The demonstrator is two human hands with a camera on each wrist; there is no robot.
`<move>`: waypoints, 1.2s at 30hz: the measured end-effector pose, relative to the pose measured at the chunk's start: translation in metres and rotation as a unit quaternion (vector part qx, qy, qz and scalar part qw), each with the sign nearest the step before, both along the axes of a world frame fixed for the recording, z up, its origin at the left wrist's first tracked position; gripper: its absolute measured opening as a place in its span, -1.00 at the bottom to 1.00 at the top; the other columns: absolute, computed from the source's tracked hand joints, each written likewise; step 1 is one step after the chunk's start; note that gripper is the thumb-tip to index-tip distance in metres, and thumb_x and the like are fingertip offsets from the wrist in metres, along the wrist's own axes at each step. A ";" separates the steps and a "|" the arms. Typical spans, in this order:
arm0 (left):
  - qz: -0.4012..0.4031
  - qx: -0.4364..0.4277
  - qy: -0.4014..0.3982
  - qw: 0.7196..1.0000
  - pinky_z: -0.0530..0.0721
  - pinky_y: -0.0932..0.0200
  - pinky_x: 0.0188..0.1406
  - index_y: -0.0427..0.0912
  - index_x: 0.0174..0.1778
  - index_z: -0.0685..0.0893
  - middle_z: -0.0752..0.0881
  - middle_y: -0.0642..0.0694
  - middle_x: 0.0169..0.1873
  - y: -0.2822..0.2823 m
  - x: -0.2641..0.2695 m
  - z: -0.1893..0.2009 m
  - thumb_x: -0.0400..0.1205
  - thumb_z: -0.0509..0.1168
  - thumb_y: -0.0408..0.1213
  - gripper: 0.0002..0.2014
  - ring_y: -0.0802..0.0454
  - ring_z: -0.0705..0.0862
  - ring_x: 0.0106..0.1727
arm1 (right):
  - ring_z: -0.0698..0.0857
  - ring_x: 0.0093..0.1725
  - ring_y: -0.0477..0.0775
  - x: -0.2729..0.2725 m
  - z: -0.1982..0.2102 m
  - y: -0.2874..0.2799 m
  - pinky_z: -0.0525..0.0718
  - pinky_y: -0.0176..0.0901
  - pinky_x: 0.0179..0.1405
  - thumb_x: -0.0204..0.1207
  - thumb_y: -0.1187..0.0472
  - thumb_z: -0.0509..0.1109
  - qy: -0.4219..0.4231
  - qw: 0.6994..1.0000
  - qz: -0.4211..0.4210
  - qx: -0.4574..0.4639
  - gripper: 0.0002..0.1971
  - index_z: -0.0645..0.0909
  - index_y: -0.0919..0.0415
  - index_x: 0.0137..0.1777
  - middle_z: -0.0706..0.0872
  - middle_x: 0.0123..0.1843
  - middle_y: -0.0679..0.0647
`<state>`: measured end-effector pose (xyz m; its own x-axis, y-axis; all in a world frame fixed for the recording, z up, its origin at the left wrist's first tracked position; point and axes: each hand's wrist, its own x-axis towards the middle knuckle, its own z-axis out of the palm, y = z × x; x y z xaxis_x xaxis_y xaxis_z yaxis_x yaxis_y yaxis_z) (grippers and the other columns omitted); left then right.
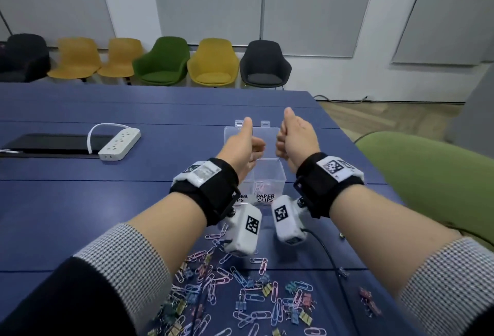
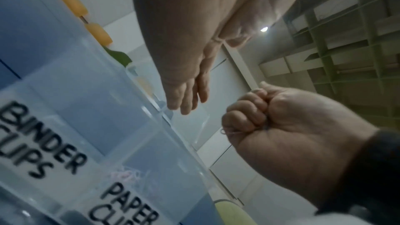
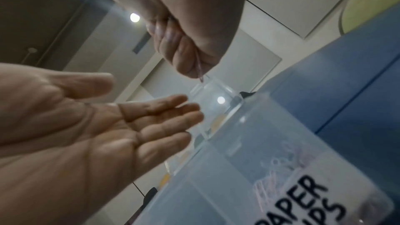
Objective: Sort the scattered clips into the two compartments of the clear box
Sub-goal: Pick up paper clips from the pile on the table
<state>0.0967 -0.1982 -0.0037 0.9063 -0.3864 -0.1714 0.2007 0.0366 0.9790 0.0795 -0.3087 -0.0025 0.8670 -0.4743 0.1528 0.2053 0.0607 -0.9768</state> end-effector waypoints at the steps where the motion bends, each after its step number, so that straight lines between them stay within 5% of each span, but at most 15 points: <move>1: 0.014 -0.005 -0.014 1.000 0.49 0.04 0.33 -0.38 0.04 0.65 0.67 -0.30 0.14 0.006 0.001 -0.001 0.74 -0.09 0.14 -0.36 -0.12 0.64 0.18 | 0.18 -0.69 -0.06 0.006 -0.005 0.002 0.19 -0.33 -0.62 0.72 0.03 0.06 -0.003 1.000 0.008 0.027 -0.55 0.22 0.11 -0.44 0.24 -0.68 -0.06; 3: 0.040 -0.019 -0.041 0.998 0.49 0.03 0.35 -0.30 -0.09 0.66 0.70 -0.24 0.09 0.021 0.003 -0.002 0.75 -0.08 0.12 -0.42 -0.08 0.67 0.19 | 0.27 -0.61 0.00 0.013 -0.015 0.006 0.27 -0.25 -0.56 0.73 0.10 0.05 -0.003 0.999 0.029 0.041 -0.57 0.29 0.16 -0.42 0.28 -0.56 0.06; 7: 0.045 -0.015 -0.065 0.997 0.62 0.11 -0.08 -0.19 -0.24 0.63 0.72 -0.11 -0.19 0.054 -0.003 0.000 0.76 -0.03 0.03 -0.52 0.01 0.72 -0.10 | 0.55 -0.37 0.04 0.006 -0.018 0.006 0.46 -0.28 -0.47 0.74 0.19 0.05 0.017 0.998 0.053 -0.030 -0.58 0.49 0.23 -0.36 0.54 -0.38 0.16; 9: 0.024 0.006 -0.078 0.997 0.60 0.12 -0.17 -0.18 -0.28 0.60 0.69 -0.10 -0.28 0.066 -0.009 0.000 0.77 0.02 -0.05 -0.57 0.01 0.68 -0.21 | 0.61 -0.30 -0.01 -0.003 -0.013 0.001 0.51 -0.36 -0.43 0.74 0.20 0.03 0.022 0.997 0.050 -0.046 -0.60 0.53 0.23 -0.31 0.62 -0.30 0.16; 11: -0.011 0.035 -0.092 0.995 0.58 0.14 -0.23 -0.20 -0.29 0.58 0.66 -0.12 -0.31 0.074 -0.019 -0.001 0.75 0.09 -0.16 -0.66 0.00 0.65 -0.26 | 0.63 -0.29 -0.01 -0.019 -0.006 -0.005 0.47 -0.24 -0.31 0.72 0.18 0.05 0.041 0.995 0.046 -0.075 -0.63 0.53 0.20 -0.29 0.64 -0.29 0.11; 14: -0.087 0.114 -0.125 0.982 0.58 0.21 -0.30 -0.23 -0.27 0.58 0.65 -0.13 -0.33 0.081 -0.035 -0.008 0.68 0.22 -0.35 -0.81 0.02 0.62 -0.31 | 0.60 -0.36 0.00 -0.052 0.002 -0.008 0.46 -0.26 -0.40 0.65 0.25 0.12 0.071 0.972 0.042 -0.219 -0.75 0.51 0.21 -0.25 0.61 -0.33 0.03; 16: -0.158 0.185 -0.162 0.956 0.62 0.18 -0.33 -0.24 -0.26 0.59 0.66 -0.14 -0.36 0.084 -0.044 -0.014 0.63 0.29 -0.42 -0.86 0.00 0.61 -0.33 | 0.60 -0.42 -0.02 -0.079 0.003 -0.007 0.48 -0.40 -0.49 0.59 0.28 0.21 0.094 0.923 0.069 -0.367 -0.82 0.53 0.20 -0.24 0.61 -0.36 -0.01; 19: -0.276 0.339 -0.242 0.866 0.66 0.13 -0.31 -0.21 -0.20 0.65 0.69 -0.13 -0.35 0.082 -0.062 -0.019 0.57 0.38 -0.39 -0.94 0.01 0.61 -0.39 | 0.65 -0.46 -0.05 -0.119 -0.001 -0.001 0.67 -0.22 -0.27 0.52 0.23 0.37 0.201 0.774 0.205 -0.564 -0.93 0.61 0.13 -0.20 0.70 -0.33 -0.05; 21: -0.334 0.409 -0.270 0.805 0.65 0.21 -0.32 -0.14 -0.19 0.64 0.67 -0.06 -0.34 0.075 -0.078 -0.020 0.53 0.44 -0.33 -0.91 0.08 0.60 -0.40 | 0.68 -0.40 -0.03 -0.145 -0.006 0.006 0.71 -0.14 -0.17 0.48 0.18 0.42 0.294 0.673 0.282 -0.618 -0.94 0.64 0.12 -0.08 0.80 -0.19 0.05; 23: -0.367 0.448 -0.296 0.760 0.63 0.16 -0.26 -0.08 -0.19 0.62 0.66 -0.01 -0.31 0.067 -0.093 -0.021 0.47 0.50 -0.26 -0.84 0.06 0.59 -0.33 | 0.69 -0.35 0.01 -0.164 -0.014 0.012 0.71 -0.14 -0.21 0.46 0.12 0.46 0.338 0.624 0.297 -0.638 -0.80 0.61 0.10 0.05 0.81 -0.06 0.10; 26: -0.376 0.505 -0.347 0.695 0.57 0.17 -0.20 -0.08 -0.10 0.65 0.65 0.04 -0.25 0.057 -0.110 -0.026 0.43 0.53 -0.20 -0.78 0.05 0.59 -0.25 | 0.63 -0.40 -0.04 -0.179 -0.027 0.018 0.68 -0.13 -0.22 0.44 0.09 0.48 0.344 0.627 0.285 -0.638 -0.65 0.53 0.06 0.20 0.76 -0.02 0.08; 30: -0.368 0.551 -0.379 0.646 0.65 0.09 -0.08 -0.16 0.02 0.69 0.64 0.01 -0.22 0.050 -0.121 -0.034 0.46 0.49 -0.19 -0.73 0.00 0.60 -0.18 | 0.53 -0.19 0.05 -0.188 -0.034 0.024 0.49 -0.22 -0.22 0.50 0.15 0.42 0.323 0.628 0.264 -0.657 -0.71 0.56 0.12 0.20 0.57 -0.07 -0.02; 36: -0.343 0.561 -0.394 0.642 0.66 0.11 -0.06 -0.20 -0.01 0.73 0.78 -0.11 -0.05 0.048 -0.125 -0.040 0.48 0.45 -0.30 -0.82 0.00 0.61 -0.16 | 0.57 -0.15 0.04 -0.194 -0.037 0.021 0.51 -0.24 -0.22 0.45 0.34 0.28 0.309 0.633 0.243 -0.667 -0.86 0.61 0.10 -0.13 0.62 -0.17 -0.02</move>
<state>-0.0285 -0.1500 -0.0442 0.5648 -0.7751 -0.2833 -0.7809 -0.6130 0.1203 -0.1142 -0.2874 -0.0391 0.9508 0.0652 -0.3030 0.0329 -0.9933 -0.1105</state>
